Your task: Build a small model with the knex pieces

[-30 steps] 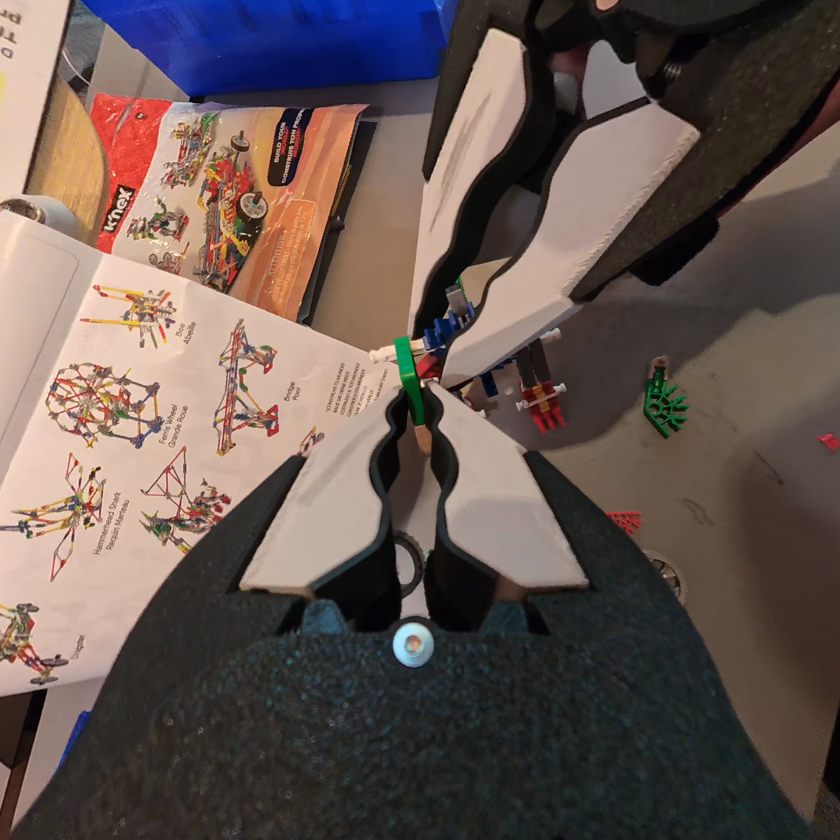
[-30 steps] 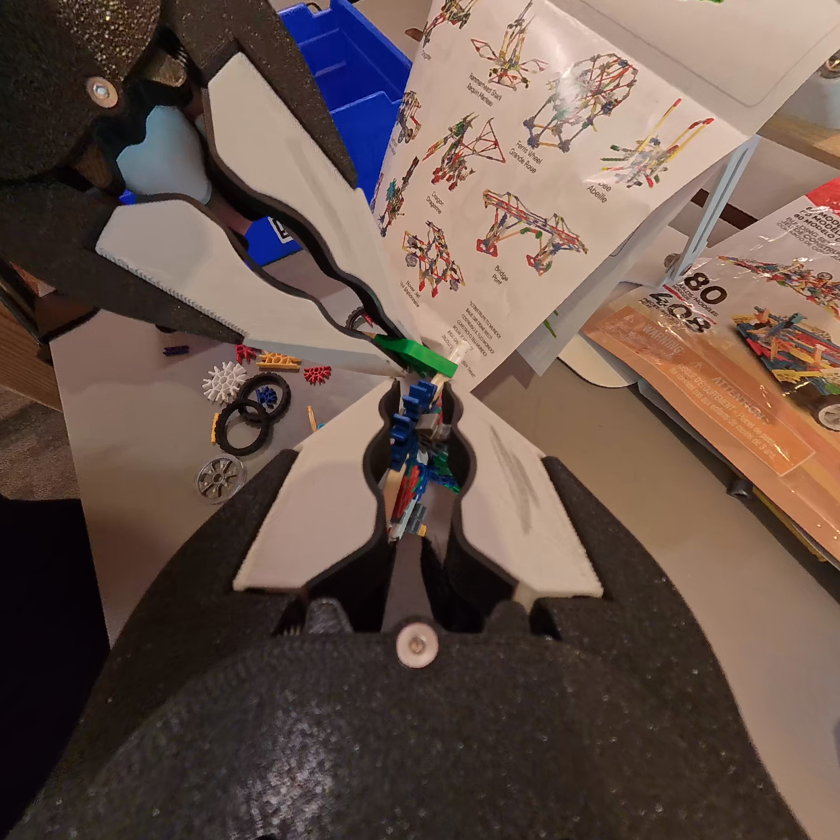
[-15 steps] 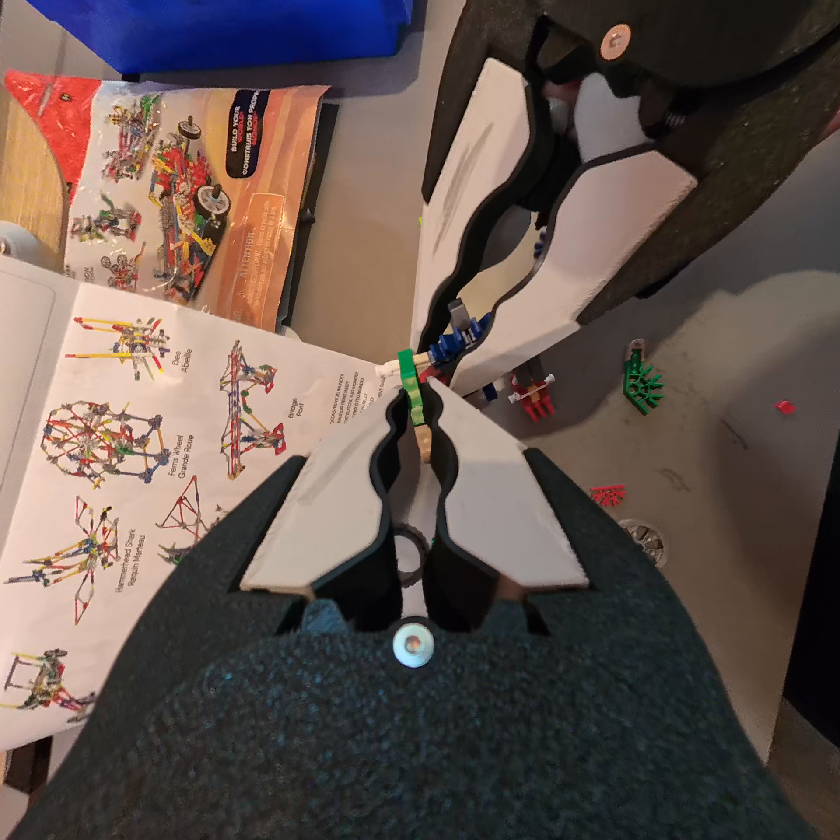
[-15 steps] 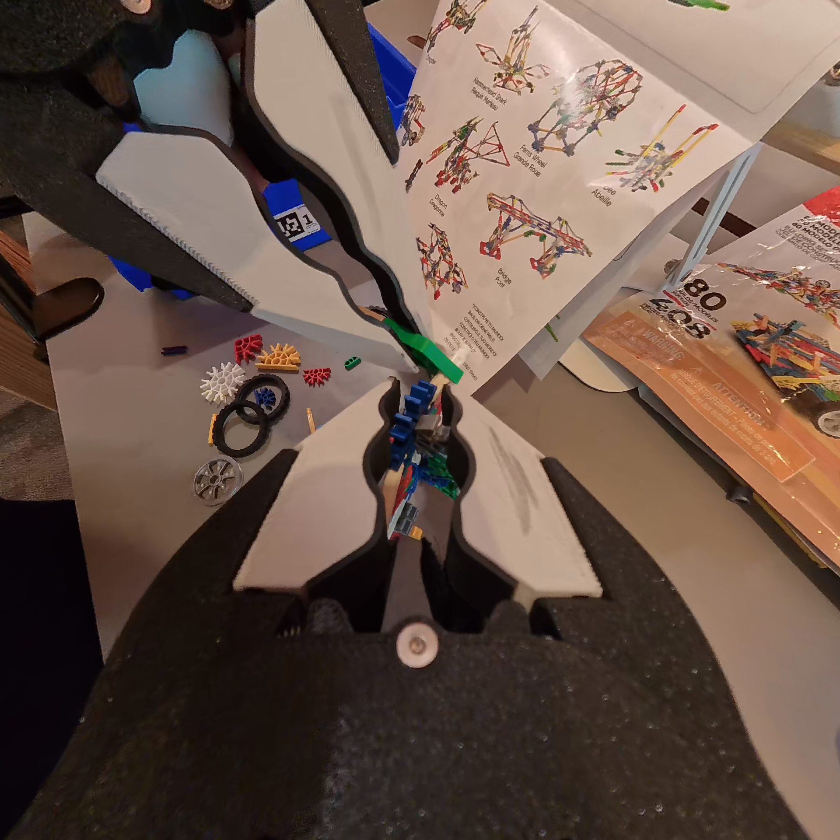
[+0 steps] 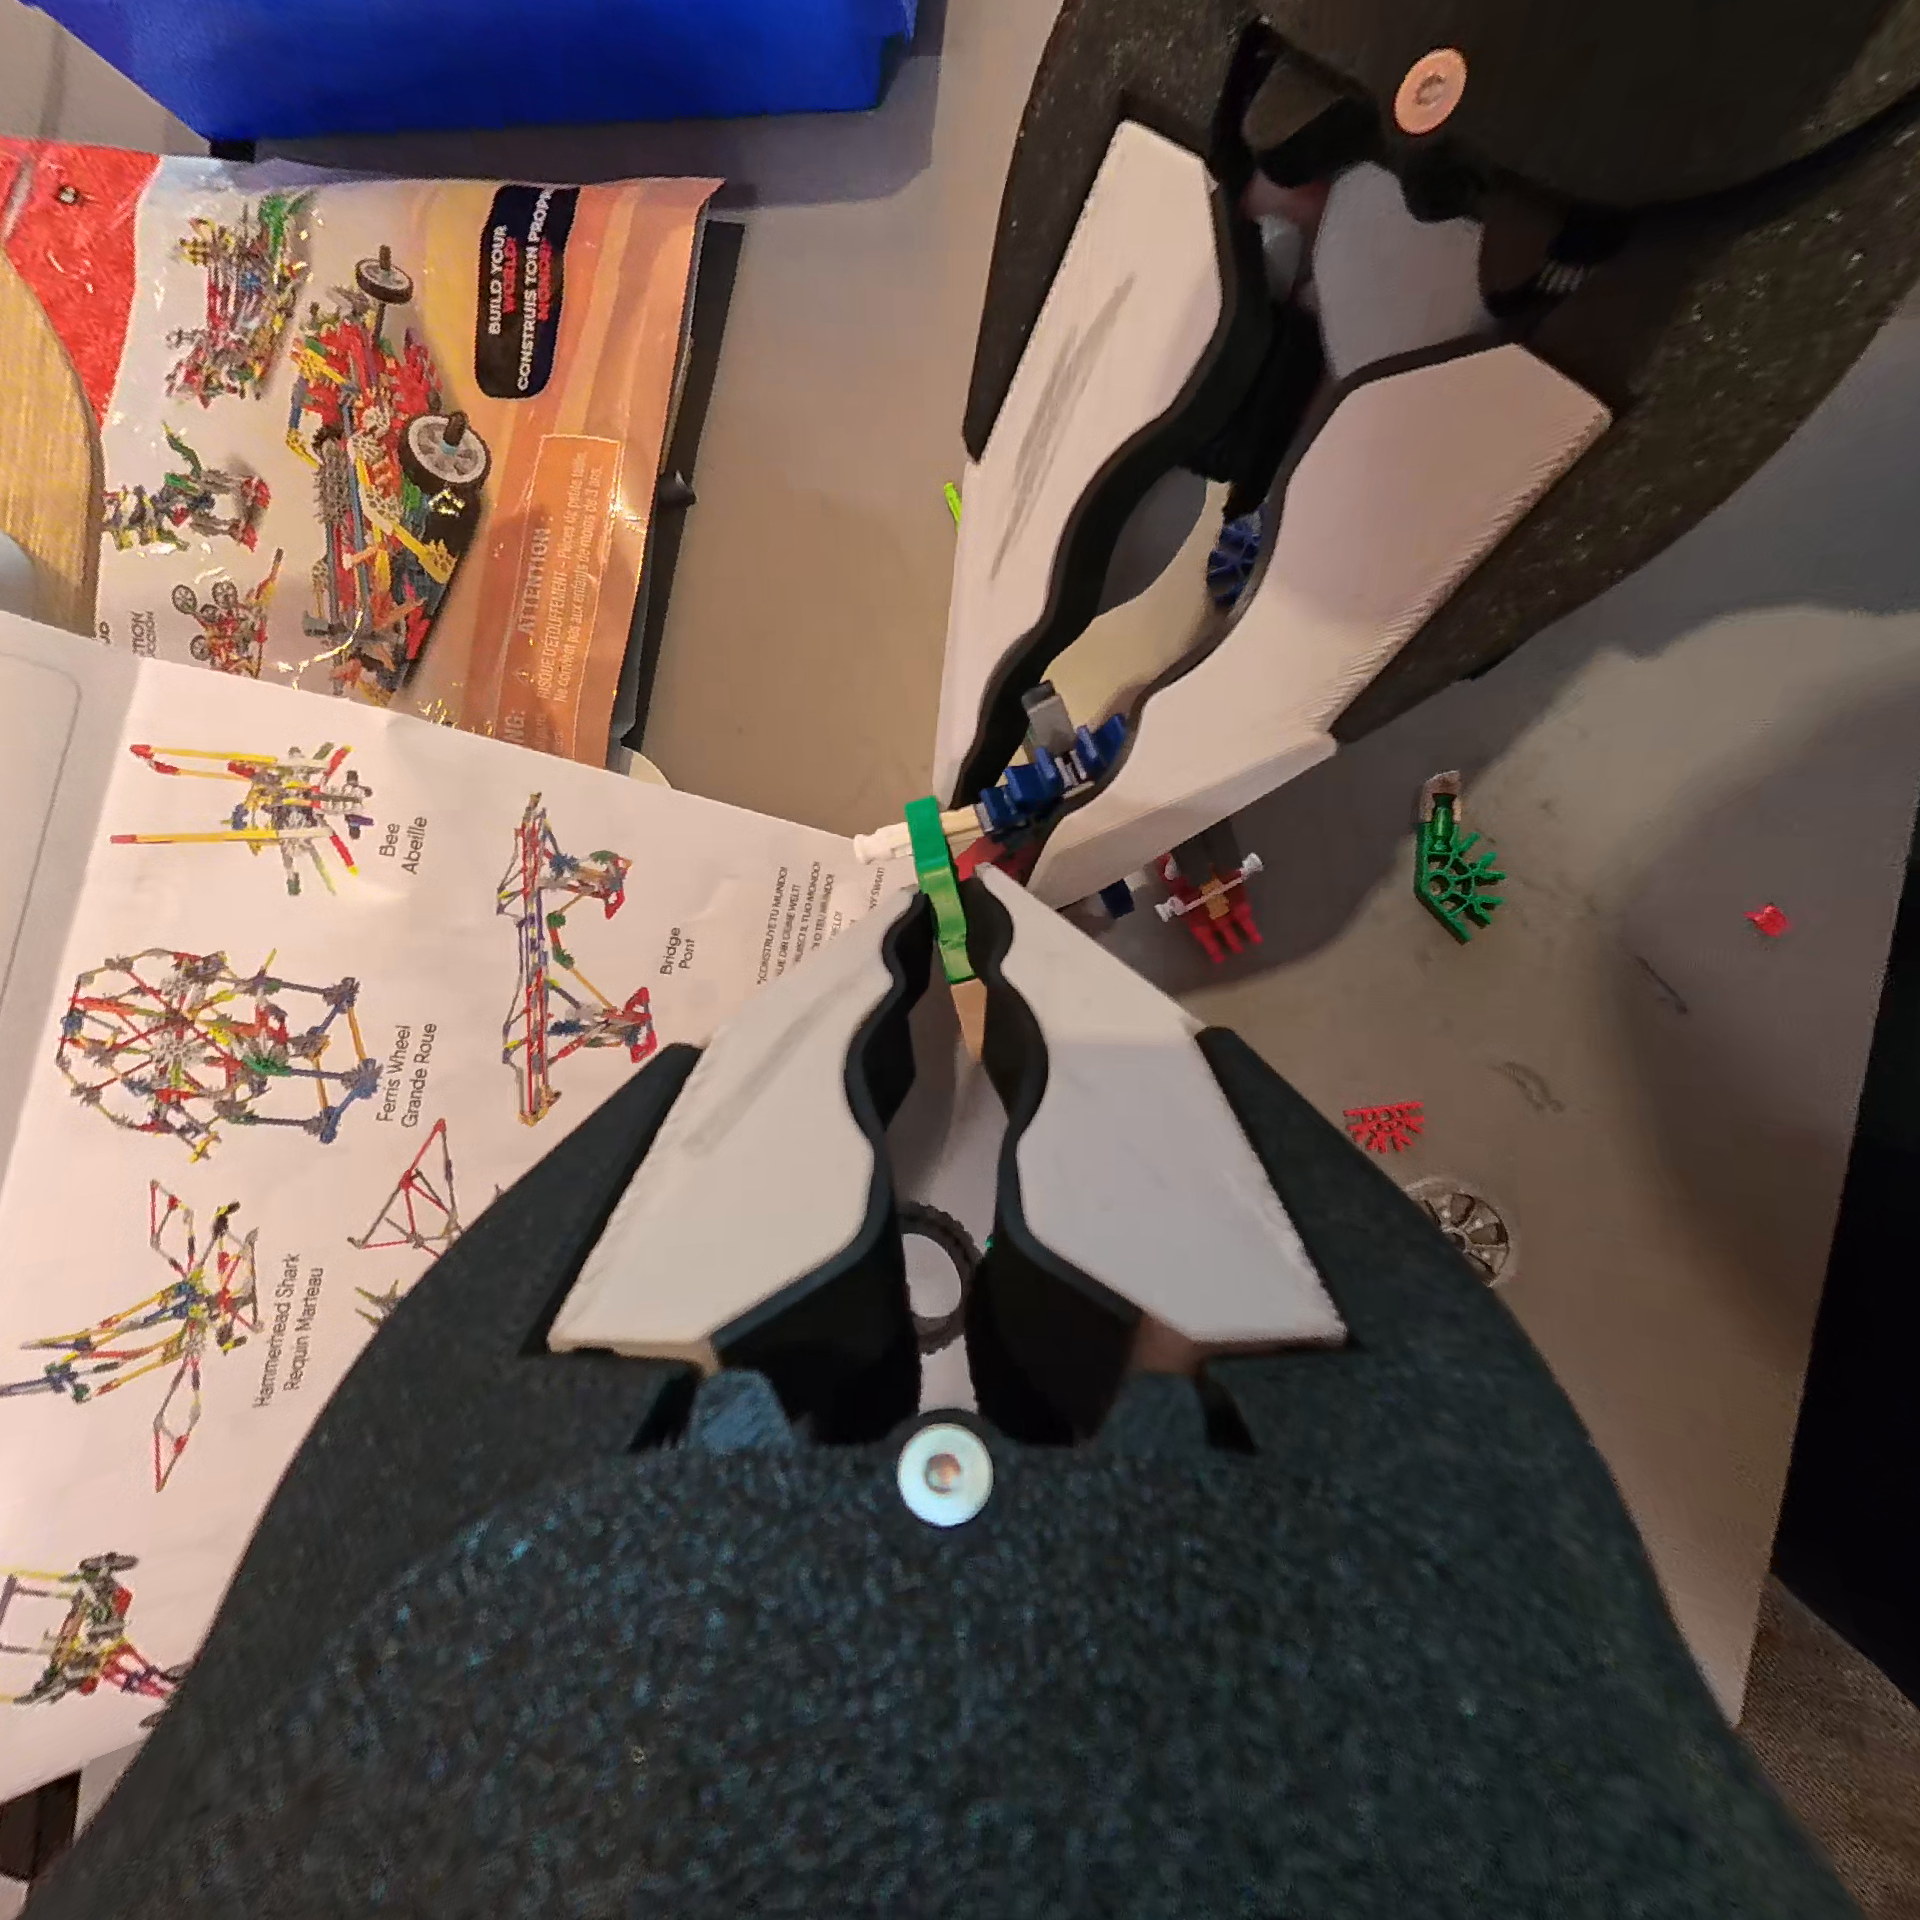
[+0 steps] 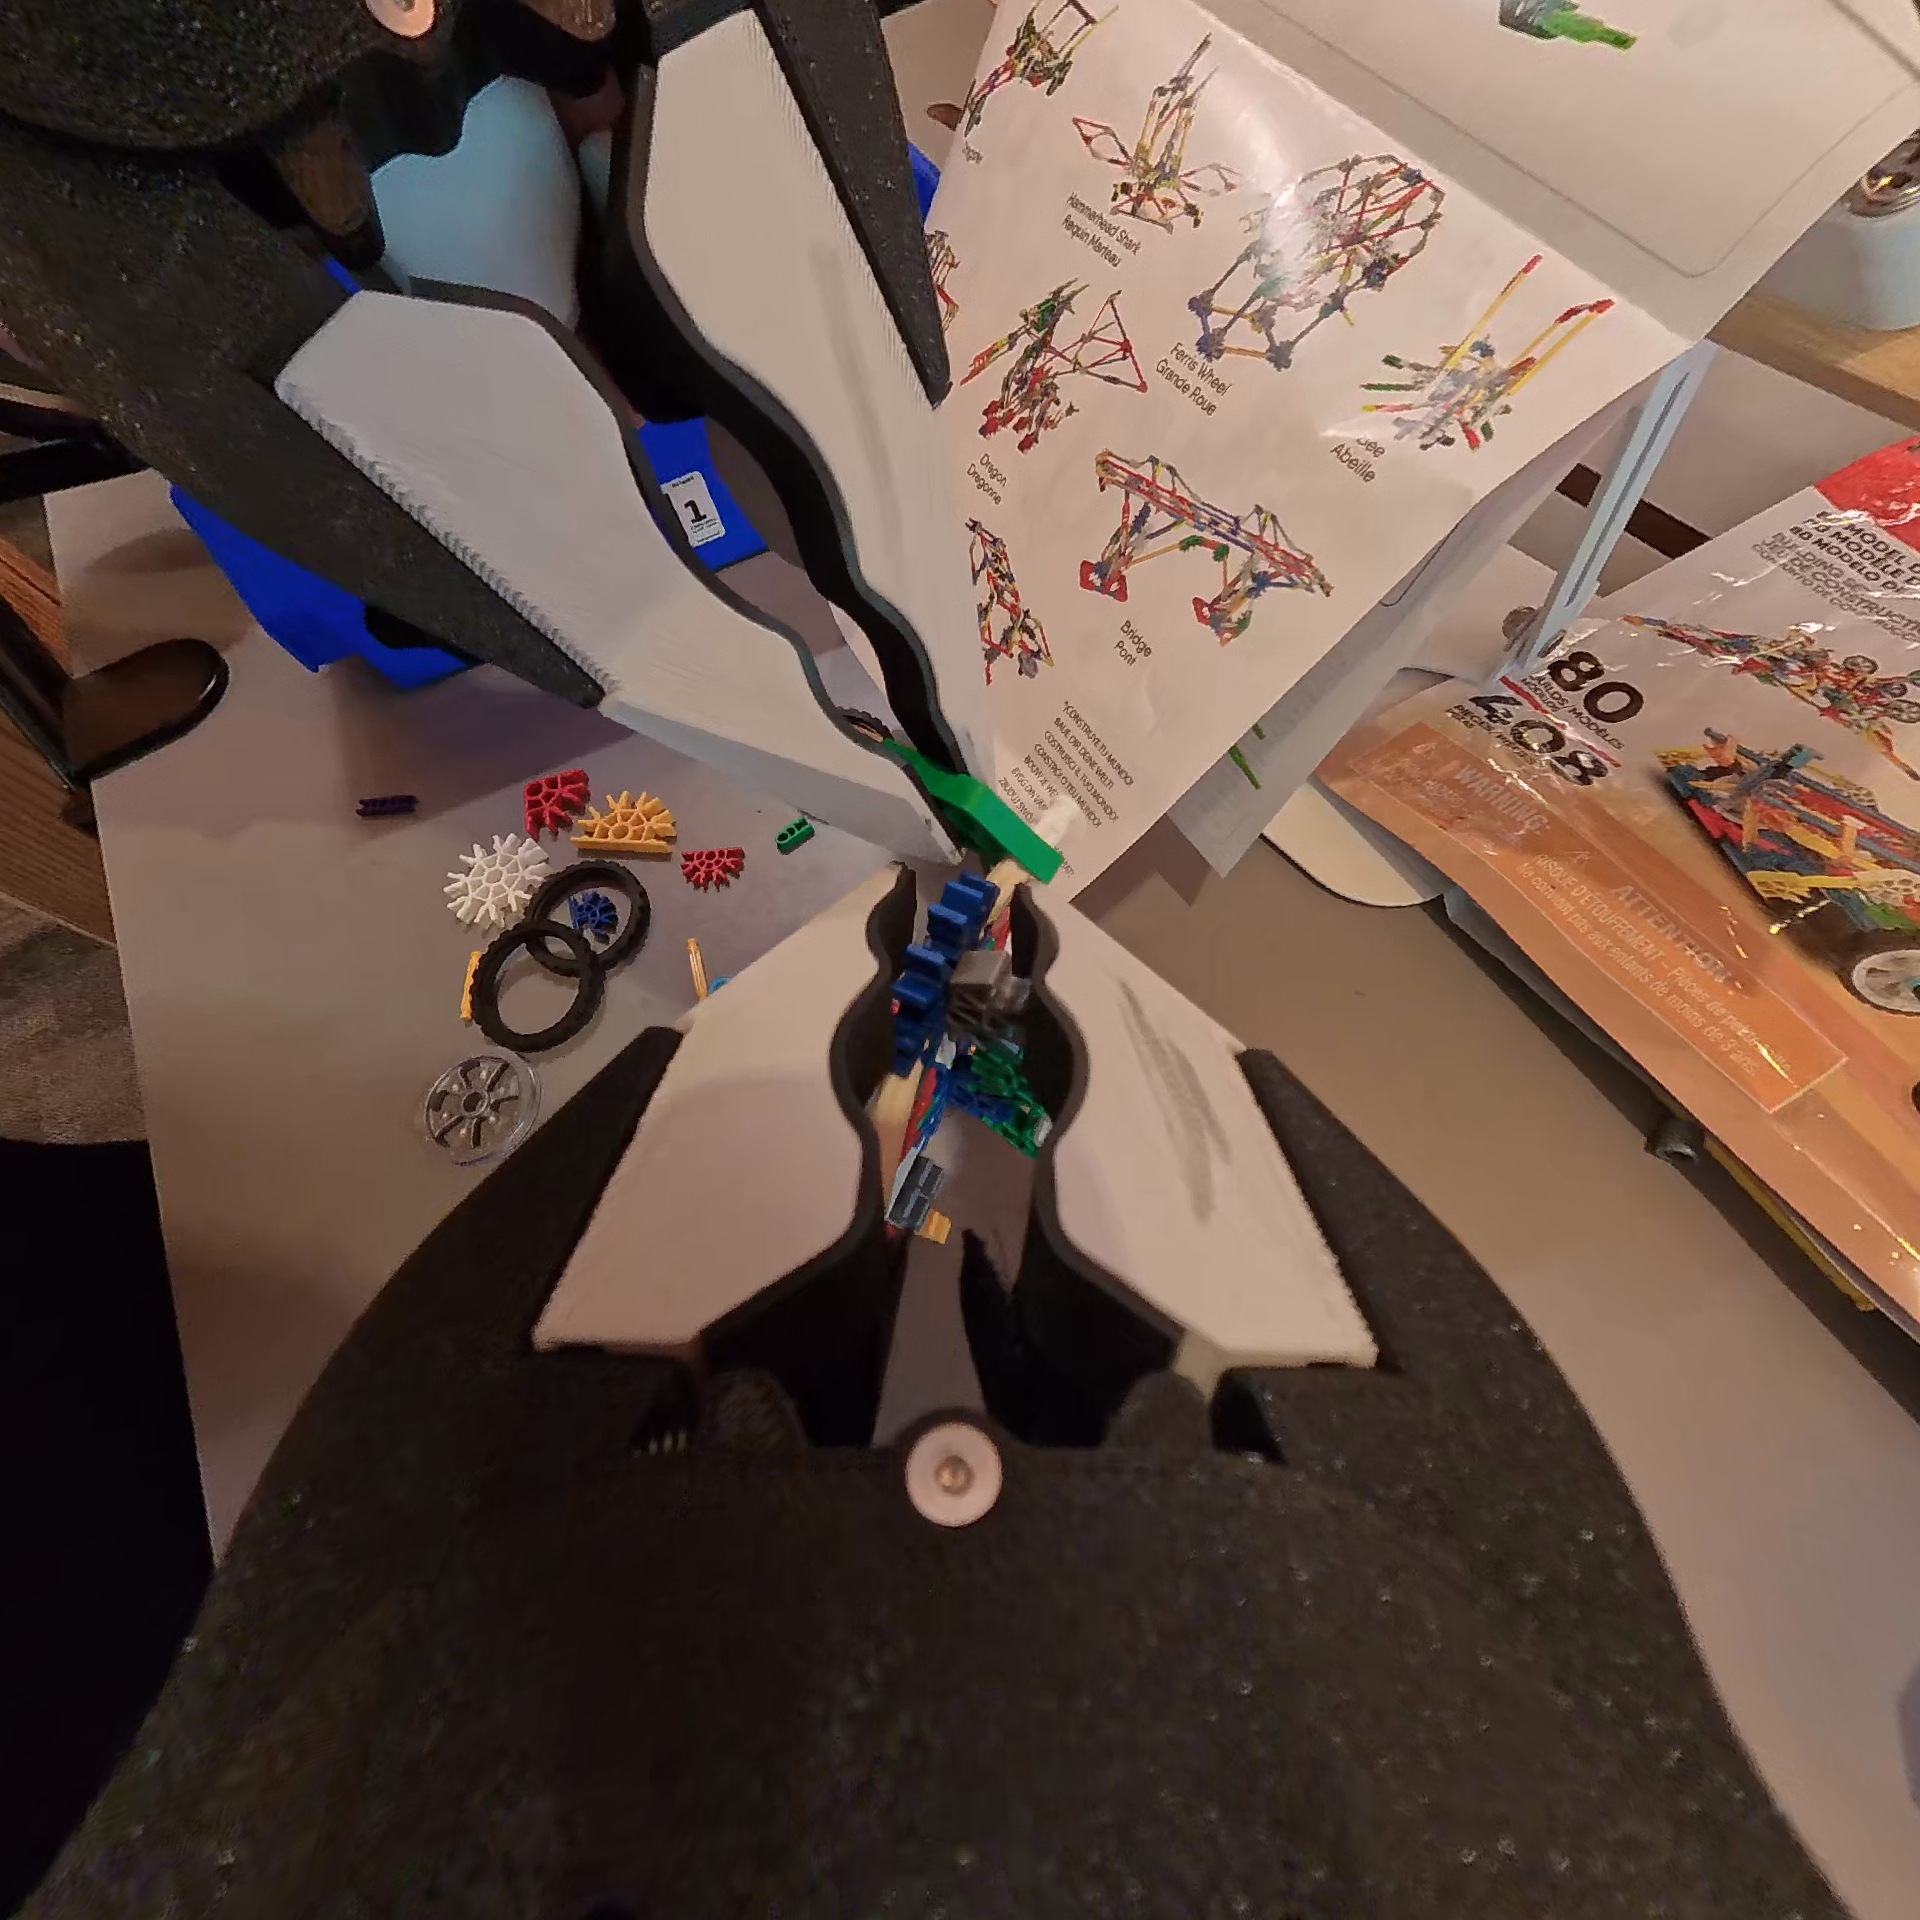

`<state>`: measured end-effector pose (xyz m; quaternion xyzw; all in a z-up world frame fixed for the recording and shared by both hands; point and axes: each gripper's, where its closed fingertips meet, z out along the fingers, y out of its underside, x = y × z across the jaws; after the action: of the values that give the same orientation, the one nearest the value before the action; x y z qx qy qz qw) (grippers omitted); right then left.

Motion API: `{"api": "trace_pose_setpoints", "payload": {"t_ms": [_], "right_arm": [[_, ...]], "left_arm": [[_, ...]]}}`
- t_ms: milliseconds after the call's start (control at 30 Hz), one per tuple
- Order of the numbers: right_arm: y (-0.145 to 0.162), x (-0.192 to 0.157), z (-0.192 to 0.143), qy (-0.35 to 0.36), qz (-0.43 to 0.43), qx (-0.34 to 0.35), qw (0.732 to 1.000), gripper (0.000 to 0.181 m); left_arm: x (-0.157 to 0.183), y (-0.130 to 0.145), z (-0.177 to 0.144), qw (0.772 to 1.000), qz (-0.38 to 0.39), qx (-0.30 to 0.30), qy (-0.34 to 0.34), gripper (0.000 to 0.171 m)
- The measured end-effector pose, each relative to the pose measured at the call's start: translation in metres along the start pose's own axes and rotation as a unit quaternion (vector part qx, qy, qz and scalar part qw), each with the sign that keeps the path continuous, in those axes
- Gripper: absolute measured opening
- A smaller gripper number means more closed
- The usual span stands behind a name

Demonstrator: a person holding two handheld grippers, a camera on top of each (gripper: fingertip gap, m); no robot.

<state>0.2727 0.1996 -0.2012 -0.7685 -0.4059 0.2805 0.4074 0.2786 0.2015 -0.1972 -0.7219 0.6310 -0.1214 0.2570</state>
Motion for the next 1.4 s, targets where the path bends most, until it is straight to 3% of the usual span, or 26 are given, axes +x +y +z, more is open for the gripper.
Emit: {"api": "trace_pose_setpoints", "payload": {"t_ms": [433,867,1400], "right_arm": [[0.001,-0.005,0.001,-0.001,-0.018,-0.002,1.000,0.016],[-0.002,-0.004,-0.001,-0.032,0.025,0.015,0.999,0.030],[0.003,-0.003,-0.030,-0.031,0.054,0.028,0.998,0.034]], "left_arm": [[0.002,0.001,-0.003,1.000,-0.012,0.009,0.015,0.002],[0.001,0.008,-0.003,0.998,-0.049,0.034,0.029,0.009],[0.007,0.015,-0.009,0.994,-0.078,0.065,0.028,0.018]]}}
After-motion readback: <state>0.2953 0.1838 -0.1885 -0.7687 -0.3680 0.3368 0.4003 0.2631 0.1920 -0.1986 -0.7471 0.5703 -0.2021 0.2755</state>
